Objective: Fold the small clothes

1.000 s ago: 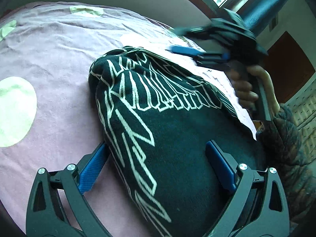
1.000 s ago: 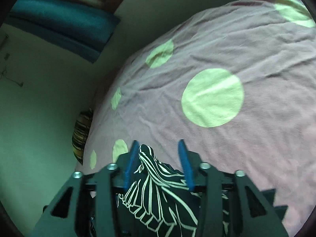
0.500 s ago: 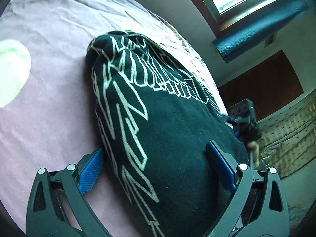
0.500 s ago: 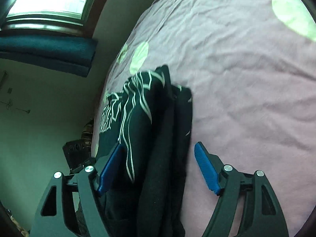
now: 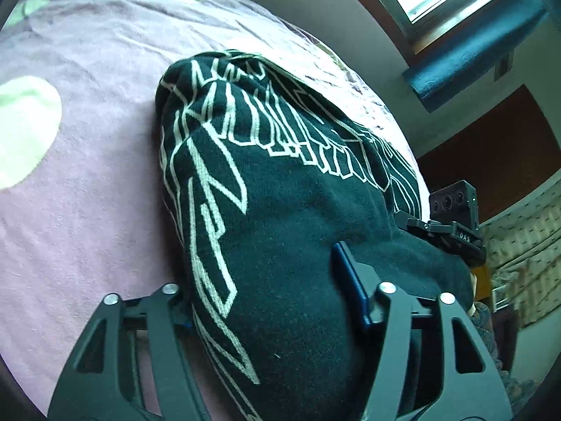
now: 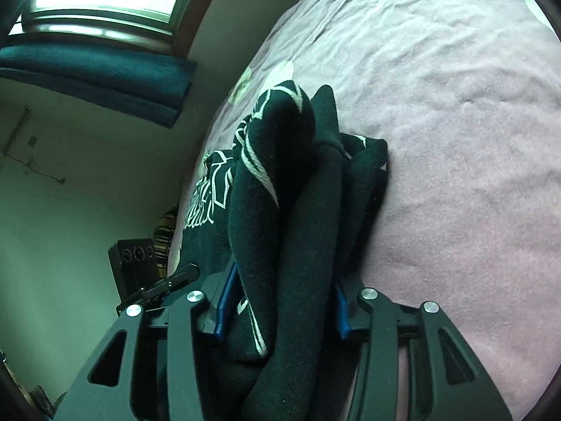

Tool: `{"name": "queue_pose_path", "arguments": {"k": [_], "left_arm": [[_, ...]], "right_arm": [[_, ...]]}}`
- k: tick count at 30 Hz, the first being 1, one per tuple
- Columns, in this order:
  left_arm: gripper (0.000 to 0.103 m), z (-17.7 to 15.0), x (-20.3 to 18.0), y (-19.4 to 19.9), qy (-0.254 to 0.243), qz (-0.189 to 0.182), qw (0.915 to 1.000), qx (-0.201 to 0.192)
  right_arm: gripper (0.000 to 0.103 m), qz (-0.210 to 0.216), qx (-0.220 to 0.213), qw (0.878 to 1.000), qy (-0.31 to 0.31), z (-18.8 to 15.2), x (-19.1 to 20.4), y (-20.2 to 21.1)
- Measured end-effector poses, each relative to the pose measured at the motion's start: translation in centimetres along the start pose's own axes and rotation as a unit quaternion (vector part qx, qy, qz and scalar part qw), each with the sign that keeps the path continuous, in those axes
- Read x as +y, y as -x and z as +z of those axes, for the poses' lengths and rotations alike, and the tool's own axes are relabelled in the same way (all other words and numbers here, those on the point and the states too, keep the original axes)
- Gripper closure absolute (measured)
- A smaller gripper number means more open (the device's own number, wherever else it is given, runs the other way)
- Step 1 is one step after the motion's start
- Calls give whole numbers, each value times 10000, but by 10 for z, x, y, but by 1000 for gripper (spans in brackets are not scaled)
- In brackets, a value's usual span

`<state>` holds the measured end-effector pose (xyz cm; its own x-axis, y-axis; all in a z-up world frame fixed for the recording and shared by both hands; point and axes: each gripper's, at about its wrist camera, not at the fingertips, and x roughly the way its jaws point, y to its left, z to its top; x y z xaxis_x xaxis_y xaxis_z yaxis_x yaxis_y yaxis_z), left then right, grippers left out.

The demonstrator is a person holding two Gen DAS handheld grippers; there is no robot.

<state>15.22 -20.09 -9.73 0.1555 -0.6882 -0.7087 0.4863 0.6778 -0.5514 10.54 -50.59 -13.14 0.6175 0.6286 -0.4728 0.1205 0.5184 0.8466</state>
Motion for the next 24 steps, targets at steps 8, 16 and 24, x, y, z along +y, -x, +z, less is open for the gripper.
{"name": "queue_pose_path", "arguments": {"k": [8,16,24], "left_arm": [[60,15,-7,24,-218,139,9995,-194],[61,48,27,57,-110,639,9968,-473],[61,79,69,78,46,963,9932,-657]], "right_arm": [[65,276,-298,9989,223,4,28,-1],[65,571,-183,9981,155,22,44,-47],[66,620,-64,9978,207,36,56,-78]]}}
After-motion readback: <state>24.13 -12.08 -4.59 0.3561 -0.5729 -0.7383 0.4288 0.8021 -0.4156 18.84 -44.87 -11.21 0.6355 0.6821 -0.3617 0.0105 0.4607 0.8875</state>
